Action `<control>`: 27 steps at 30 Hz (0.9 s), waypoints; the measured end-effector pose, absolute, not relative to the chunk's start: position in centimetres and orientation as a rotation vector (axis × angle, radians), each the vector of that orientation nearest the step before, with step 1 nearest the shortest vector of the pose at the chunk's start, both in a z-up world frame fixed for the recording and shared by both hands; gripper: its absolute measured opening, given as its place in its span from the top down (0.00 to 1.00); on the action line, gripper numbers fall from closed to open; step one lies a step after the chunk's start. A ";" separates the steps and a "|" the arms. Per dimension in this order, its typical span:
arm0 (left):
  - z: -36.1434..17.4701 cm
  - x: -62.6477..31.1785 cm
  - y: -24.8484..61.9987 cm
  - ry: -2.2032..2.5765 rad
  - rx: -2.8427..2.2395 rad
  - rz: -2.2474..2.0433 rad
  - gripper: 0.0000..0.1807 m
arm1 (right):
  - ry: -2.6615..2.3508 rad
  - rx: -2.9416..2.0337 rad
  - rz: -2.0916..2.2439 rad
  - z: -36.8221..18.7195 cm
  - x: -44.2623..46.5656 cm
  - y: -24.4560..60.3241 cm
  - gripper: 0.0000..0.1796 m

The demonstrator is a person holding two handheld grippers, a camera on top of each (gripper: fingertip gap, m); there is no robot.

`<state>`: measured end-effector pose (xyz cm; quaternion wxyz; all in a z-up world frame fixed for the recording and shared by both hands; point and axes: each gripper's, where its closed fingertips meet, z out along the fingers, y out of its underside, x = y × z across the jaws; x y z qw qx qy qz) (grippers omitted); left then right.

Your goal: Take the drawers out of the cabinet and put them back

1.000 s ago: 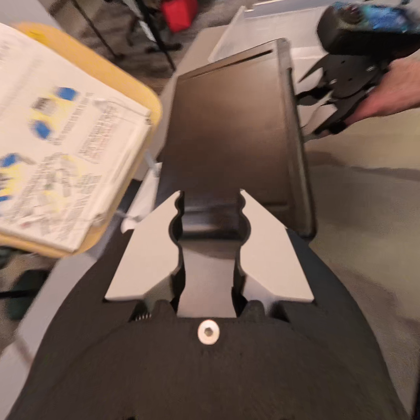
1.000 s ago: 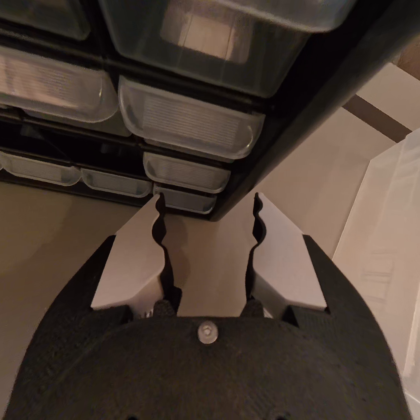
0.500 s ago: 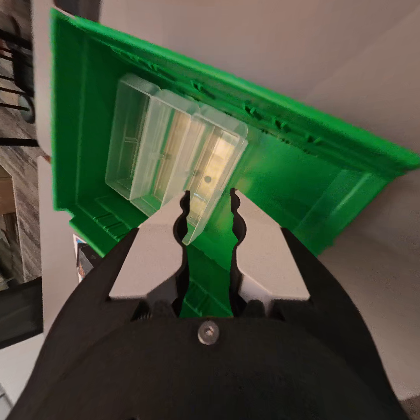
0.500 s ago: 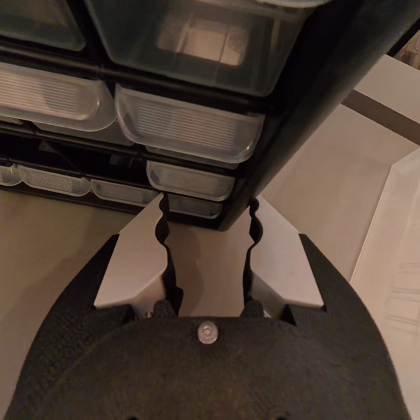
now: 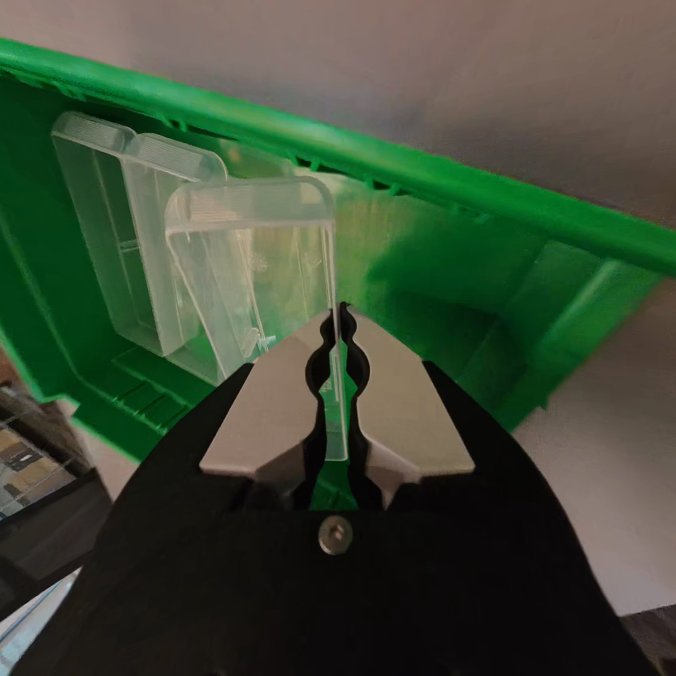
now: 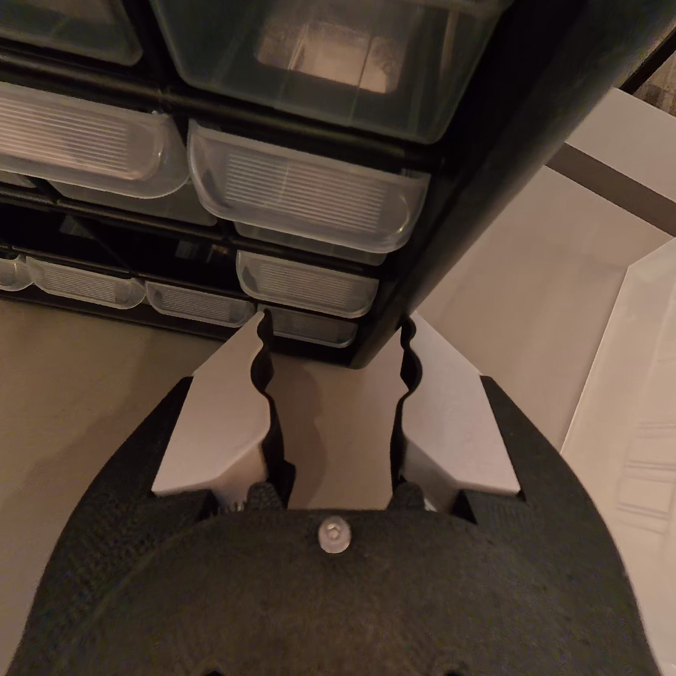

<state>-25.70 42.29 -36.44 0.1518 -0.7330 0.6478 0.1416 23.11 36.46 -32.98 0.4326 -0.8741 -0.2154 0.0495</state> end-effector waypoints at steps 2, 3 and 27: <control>-34.2 -25.3 41.1 1.843 -2.066 0.415 1.00 | -0.543 -2.182 0.125 -33.1 23.2 36.3 0.61; -32.9 -25.1 40.4 1.835 -2.050 0.422 1.00 | -0.550 -2.186 0.124 -33.1 23.2 36.2 0.61; -39.1 8.6 19.2 2.383 -1.418 -0.039 1.00 | -1.076 -2.269 0.394 -33.9 16.8 19.5 0.42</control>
